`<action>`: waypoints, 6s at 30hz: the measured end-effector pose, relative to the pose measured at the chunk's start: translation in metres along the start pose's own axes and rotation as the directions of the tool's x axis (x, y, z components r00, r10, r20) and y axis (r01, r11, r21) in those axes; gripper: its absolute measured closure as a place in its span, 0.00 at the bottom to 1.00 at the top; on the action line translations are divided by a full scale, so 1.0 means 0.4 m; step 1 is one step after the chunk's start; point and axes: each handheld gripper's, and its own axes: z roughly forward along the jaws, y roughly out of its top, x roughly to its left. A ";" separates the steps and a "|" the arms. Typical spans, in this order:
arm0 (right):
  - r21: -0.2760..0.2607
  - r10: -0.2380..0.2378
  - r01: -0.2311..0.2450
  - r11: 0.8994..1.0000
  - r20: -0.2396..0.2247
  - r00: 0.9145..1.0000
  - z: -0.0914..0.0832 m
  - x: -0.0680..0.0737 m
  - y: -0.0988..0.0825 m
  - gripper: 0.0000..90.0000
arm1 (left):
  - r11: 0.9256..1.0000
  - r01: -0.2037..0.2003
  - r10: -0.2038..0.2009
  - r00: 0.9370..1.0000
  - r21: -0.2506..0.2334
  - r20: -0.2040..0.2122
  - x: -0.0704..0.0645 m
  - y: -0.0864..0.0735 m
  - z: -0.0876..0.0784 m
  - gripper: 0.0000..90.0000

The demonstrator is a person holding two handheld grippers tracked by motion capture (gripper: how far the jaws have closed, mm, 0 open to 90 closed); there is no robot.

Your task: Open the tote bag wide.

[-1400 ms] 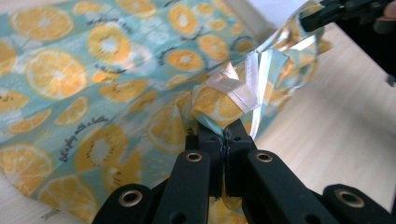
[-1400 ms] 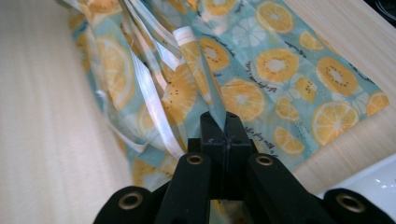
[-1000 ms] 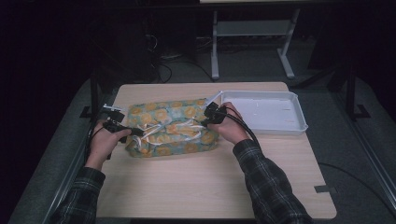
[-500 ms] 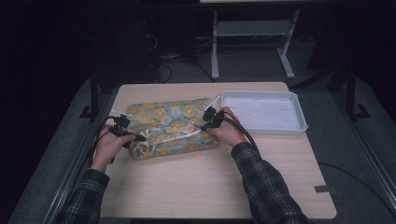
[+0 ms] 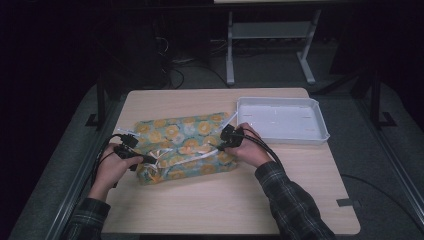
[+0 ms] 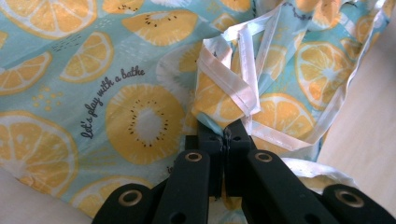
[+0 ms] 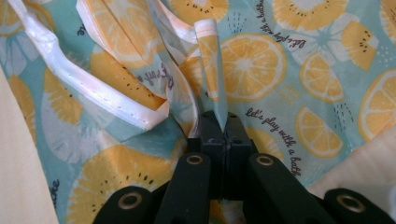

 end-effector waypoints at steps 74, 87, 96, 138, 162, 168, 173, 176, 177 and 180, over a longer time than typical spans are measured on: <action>-0.124 0.118 -0.126 0.984 -0.071 0.991 -0.185 0.006 -0.068 0.65 | 0.976 -0.077 0.056 0.992 -0.203 -0.110 0.018 -0.001 -0.233 0.55; -0.174 0.010 -0.029 0.984 -0.109 0.994 -0.198 0.040 -0.018 0.62 | 0.981 -0.072 0.053 0.992 -0.178 -0.112 -0.022 -0.155 -0.212 0.51; -0.160 -0.028 -0.001 0.987 -0.176 0.984 -0.148 0.075 0.016 0.64 | 0.982 -0.066 0.047 0.993 -0.175 -0.112 -0.047 -0.253 -0.185 0.51; -0.108 0.106 -0.104 0.989 0.011 0.994 0.015 -0.083 0.142 1.00 | 0.988 -0.086 0.077 0.994 -0.129 -0.078 -0.052 -0.291 -0.139 0.51; -0.189 -0.005 -0.040 0.981 -0.230 0.973 -0.072 0.038 0.080 0.75 | 0.987 -0.088 0.079 0.995 -0.134 -0.067 -0.064 -0.290 -0.131 0.50; -0.166 -0.029 -0.013 0.986 -0.249 0.968 -0.051 0.054 0.080 0.76 | 0.987 -0.087 0.079 0.995 -0.135 -0.066 -0.066 -0.290 -0.132 0.50; -0.133 -0.035 -0.003 0.991 -0.282 0.959 -0.025 0.054 0.081 0.87 | 0.987 -0.086 0.078 0.995 -0.136 -0.064 -0.064 -0.291 -0.132 0.50; -0.132 -0.040 0.002 0.991 -0.285 0.958 -0.022 0.054 0.082 0.95 | 0.987 -0.086 0.078 0.995 -0.136 -0.064 -0.064 -0.292 -0.132 0.50; -0.135 -0.043 0.004 0.991 -0.288 0.957 -0.024 0.055 0.084 1.00 | 0.987 -0.086 0.078 0.995 -0.136 -0.064 -0.063 -0.291 -0.133 0.50; -0.129 -0.035 -0.004 0.992 -0.297 0.954 -0.031 0.059 0.087 1.00 | 0.987 -0.086 0.077 0.995 -0.136 -0.064 -0.063 -0.291 -0.133 0.50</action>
